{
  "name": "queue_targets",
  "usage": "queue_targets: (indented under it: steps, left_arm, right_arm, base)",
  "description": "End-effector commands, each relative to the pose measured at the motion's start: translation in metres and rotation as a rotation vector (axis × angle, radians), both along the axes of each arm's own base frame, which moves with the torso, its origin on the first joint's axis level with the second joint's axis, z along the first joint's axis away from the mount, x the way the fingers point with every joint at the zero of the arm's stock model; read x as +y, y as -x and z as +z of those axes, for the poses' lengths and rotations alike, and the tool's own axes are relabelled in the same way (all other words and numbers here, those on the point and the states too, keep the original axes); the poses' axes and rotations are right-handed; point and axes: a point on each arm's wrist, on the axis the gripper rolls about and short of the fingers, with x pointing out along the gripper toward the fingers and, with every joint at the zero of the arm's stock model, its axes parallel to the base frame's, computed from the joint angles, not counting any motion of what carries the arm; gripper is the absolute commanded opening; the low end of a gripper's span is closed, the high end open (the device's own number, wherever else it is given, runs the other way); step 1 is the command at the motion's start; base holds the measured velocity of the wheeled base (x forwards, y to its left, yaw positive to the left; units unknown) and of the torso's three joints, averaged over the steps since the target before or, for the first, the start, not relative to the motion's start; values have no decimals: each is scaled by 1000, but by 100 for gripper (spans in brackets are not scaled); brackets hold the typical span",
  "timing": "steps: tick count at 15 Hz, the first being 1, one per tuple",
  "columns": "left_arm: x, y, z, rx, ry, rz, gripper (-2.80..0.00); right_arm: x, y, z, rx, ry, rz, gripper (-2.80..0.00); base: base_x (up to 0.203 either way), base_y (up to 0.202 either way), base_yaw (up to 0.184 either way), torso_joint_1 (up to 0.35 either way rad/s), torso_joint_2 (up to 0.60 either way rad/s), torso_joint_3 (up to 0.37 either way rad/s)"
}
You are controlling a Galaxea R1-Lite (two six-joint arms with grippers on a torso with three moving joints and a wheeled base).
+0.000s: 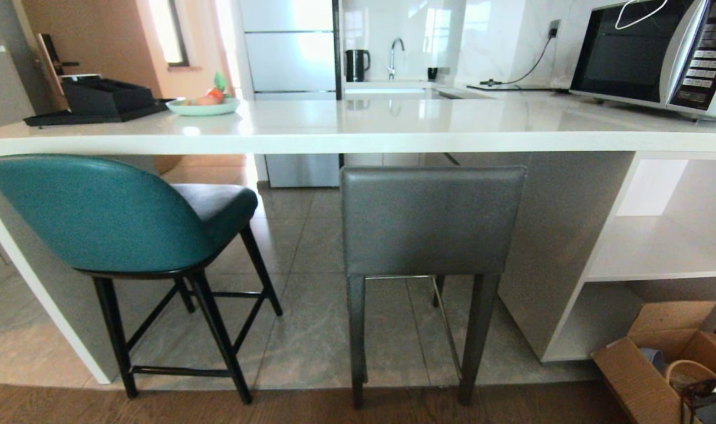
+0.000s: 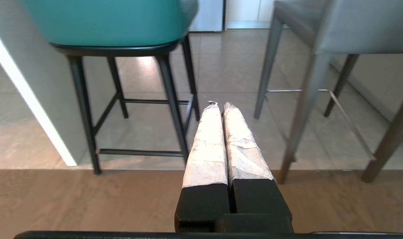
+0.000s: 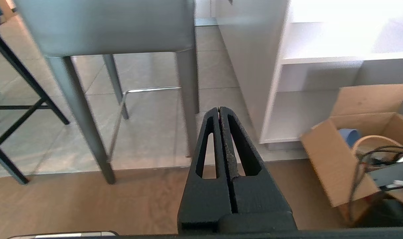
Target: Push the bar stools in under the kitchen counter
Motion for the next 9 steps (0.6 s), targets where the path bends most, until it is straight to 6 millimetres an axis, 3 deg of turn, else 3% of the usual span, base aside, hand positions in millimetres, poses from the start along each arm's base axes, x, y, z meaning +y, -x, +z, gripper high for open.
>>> queue_targets:
  steps: [1,5,9]
  left_arm:
    - [0,0,0,3,0,0,-280]
    - [0,0,0,3,0,1,-280]
    - [0,0,0,3,0,0,-280]
  right_arm:
    - [0,0,0,1,0,1,-280]
    - [0,0,0,1,-1,1,-280]
    - [0,0,0,1,-1,-1,-280]
  base:
    - [0,196,0,2,7,2]
    - [0,170,1,2,2,1]
    - [0,0,0,0,0,0]
